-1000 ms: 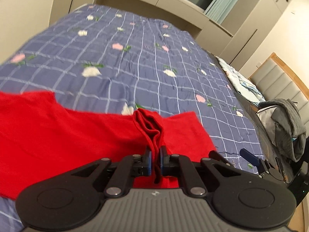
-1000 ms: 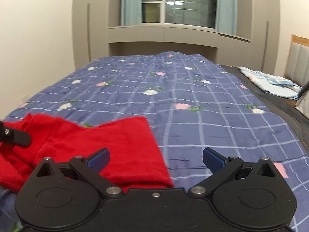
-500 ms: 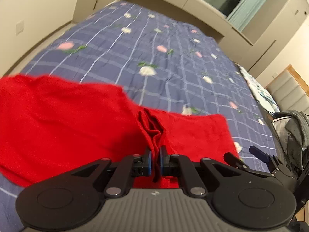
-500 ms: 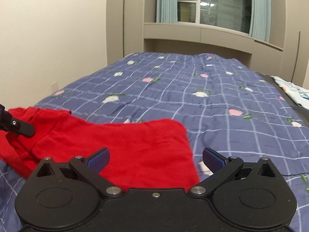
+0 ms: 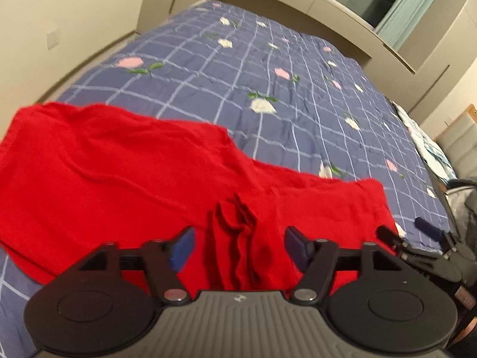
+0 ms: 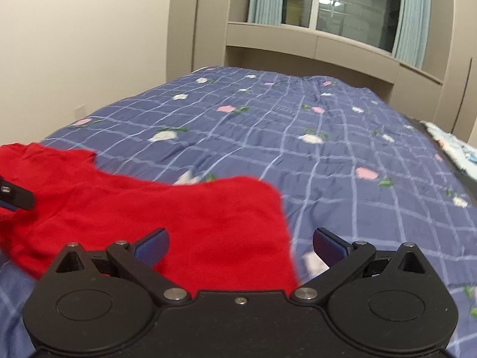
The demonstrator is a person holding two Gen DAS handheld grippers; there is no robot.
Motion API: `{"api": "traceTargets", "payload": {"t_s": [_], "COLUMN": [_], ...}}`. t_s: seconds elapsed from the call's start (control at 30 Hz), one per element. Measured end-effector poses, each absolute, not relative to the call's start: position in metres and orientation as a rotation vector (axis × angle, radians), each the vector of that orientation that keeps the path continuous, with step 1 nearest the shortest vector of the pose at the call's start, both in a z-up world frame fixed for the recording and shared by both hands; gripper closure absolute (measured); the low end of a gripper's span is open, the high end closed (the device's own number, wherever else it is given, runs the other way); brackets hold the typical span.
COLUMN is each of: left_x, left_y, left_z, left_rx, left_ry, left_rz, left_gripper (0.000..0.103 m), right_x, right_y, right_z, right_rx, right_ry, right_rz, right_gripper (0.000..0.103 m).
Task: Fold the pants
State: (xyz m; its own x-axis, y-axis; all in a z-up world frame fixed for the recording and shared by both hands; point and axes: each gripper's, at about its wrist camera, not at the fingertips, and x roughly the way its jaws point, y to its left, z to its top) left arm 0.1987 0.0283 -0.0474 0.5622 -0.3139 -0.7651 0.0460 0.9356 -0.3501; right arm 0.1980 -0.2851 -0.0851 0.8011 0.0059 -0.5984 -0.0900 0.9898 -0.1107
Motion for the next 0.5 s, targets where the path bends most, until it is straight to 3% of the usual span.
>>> {"api": "traceTargets", "payload": {"t_s": [0.5], "left_x": [0.220], "left_y": [0.010], "left_z": [-0.072], "left_rx": [-0.212], "left_ry": [1.013], "left_rz": [-0.099], "left_gripper": [0.030], "right_x": [0.277], "right_y": [-0.323], "right_z": [-0.117], "right_rx": [-0.200], "right_ry": [0.726], "right_rz": [-0.055], "right_gripper": [0.001]}}
